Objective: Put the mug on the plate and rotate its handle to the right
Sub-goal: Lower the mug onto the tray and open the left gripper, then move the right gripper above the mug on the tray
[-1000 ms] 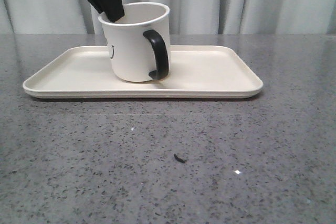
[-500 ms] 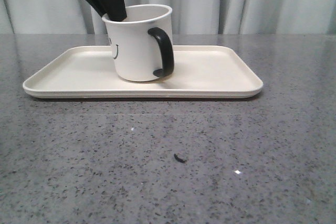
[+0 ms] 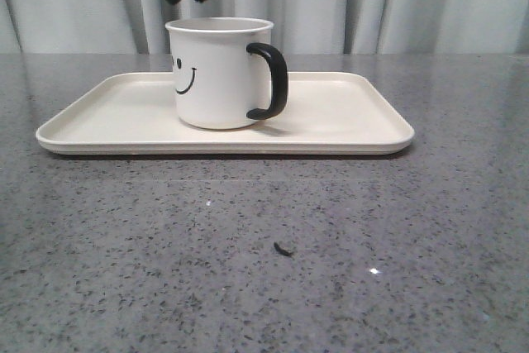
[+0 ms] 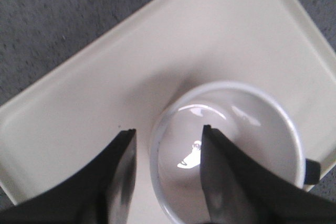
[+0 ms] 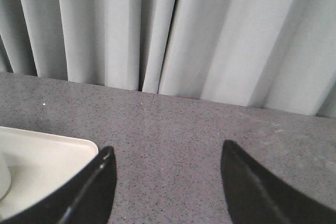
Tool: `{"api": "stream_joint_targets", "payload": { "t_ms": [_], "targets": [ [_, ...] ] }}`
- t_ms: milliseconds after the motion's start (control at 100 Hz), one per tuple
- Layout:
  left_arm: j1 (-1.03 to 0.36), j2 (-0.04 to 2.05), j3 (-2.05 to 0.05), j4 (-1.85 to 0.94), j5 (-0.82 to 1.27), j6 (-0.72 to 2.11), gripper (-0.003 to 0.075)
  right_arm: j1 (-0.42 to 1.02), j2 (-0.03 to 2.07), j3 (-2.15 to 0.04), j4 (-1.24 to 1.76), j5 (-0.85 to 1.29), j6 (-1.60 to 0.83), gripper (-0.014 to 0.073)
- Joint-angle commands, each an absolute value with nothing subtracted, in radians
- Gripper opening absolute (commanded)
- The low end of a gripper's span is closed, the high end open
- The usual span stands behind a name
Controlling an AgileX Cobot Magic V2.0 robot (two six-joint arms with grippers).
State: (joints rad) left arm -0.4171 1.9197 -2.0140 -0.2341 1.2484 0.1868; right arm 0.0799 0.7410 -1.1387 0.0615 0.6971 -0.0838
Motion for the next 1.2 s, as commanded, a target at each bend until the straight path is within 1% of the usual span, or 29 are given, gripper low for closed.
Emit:
{"api": "stream_joint_targets", "payload": {
  "t_ms": [0, 110, 210, 480, 620, 810, 880, 970, 1080, 1190],
  "targets": [
    [-0.425, 1.848, -2.106, -0.255, 1.265, 0.187, 0.0296, 0.082, 0.746, -1.172, 0.061, 0.619, -0.092, 0.0444],
    [-0.421, 1.809, -2.158, -0.245, 1.265, 0.187, 0.0296, 0.082, 0.746, -1.172, 0.061, 0.62, -0.092, 0.0444],
    [-0.421, 1.754, -2.165, -0.185, 1.265, 0.187, 0.0296, 0.082, 0.746, -1.172, 0.061, 0.621, -0.092, 0.0444],
    [-0.421, 1.545, -2.148, 0.076, 1.265, 0.121, 0.0296, 0.082, 0.746, -1.172, 0.065, 0.611, -0.092, 0.0444],
    [-0.421, 1.414, -2.06, 0.202, 1.265, 0.111, 0.0296, 0.082, 0.746, -1.172, 0.077, 0.586, -0.092, 0.0444],
    [-0.421, 1.23, -1.842, 0.362, 1.265, 0.047, 0.0293, 0.082, 0.753, -1.172, 0.105, 0.55, -0.092, 0.0444],
    [-0.421, 1.17, -1.764, 0.4, 1.265, 0.016, 0.025, 0.082, 0.769, -1.175, 0.128, 0.548, -0.097, 0.0444],
    [-0.421, 1.102, -1.683, 0.447, 1.259, -0.025, 0.0133, 0.084, 0.815, -1.204, 0.185, 0.558, -0.131, 0.0444],
    [-0.421, 1.038, -1.602, 0.505, 1.249, -0.088, -0.0015, 0.109, 0.883, -1.284, 0.3, 0.585, -0.236, 0.0444],
    [-0.421, 0.991, -1.551, 0.531, 1.249, -0.131, -0.0019, 0.168, 0.987, -1.391, 0.424, 0.652, -0.345, 0.0444]
  ]
}}
